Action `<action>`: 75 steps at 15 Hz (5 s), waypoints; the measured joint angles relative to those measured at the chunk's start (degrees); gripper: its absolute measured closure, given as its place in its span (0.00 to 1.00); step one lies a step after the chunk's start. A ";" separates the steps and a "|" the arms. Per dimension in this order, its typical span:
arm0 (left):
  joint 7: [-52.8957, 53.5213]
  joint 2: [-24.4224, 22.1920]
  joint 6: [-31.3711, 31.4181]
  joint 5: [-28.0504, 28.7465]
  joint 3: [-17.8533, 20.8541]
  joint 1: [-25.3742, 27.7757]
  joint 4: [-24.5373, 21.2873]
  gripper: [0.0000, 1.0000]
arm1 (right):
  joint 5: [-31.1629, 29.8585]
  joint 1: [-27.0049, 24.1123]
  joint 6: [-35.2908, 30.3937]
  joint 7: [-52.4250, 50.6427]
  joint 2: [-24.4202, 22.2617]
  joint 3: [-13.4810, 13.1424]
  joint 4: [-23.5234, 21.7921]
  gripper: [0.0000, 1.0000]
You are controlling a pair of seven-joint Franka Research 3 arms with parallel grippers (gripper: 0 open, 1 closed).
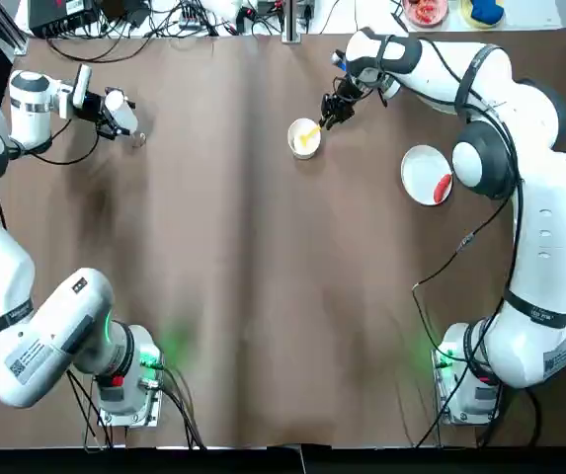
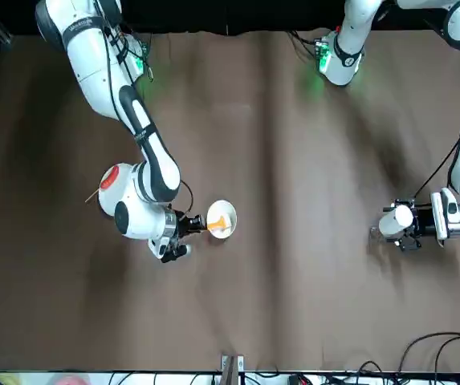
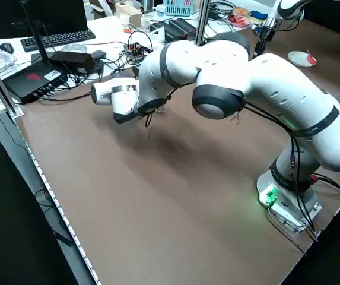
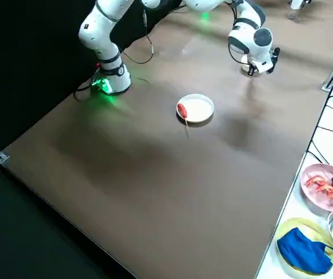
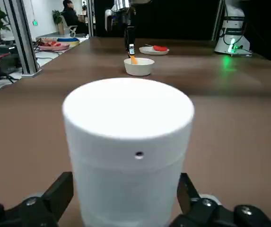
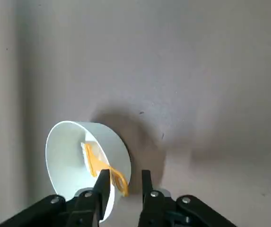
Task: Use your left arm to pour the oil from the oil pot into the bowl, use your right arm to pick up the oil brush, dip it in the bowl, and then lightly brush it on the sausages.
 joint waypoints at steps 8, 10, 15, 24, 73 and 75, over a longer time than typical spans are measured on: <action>-5.46 -7.18 0.35 2.60 2.90 0.53 1.56 0.02 | 0.15 0.00 0.00 0.03 0.00 0.00 0.08 0.78; -11.65 -12.19 0.46 4.31 4.21 0.48 1.76 0.02 | 0.18 0.01 -0.03 0.05 0.00 0.01 0.20 0.81; -39.14 -26.37 0.54 19.88 4.27 -7.60 2.11 0.01 | 0.55 0.10 -0.53 1.65 -0.07 0.18 1.05 0.92; -101.75 -30.63 1.94 41.43 4.96 -36.32 -0.09 0.01 | 0.79 0.15 -3.92 8.53 -2.01 0.14 2.14 0.96; -149.89 -43.72 -8.15 44.47 5.22 -33.00 -0.78 0.01 | -42.96 -25.64 -35.95 -26.22 -8.64 -1.32 -2.69 0.96; -149.89 -44.97 -8.59 44.47 5.24 -32.30 -0.52 0.01 | -43.87 -25.63 -35.91 -26.22 -8.71 -1.30 -1.59 0.96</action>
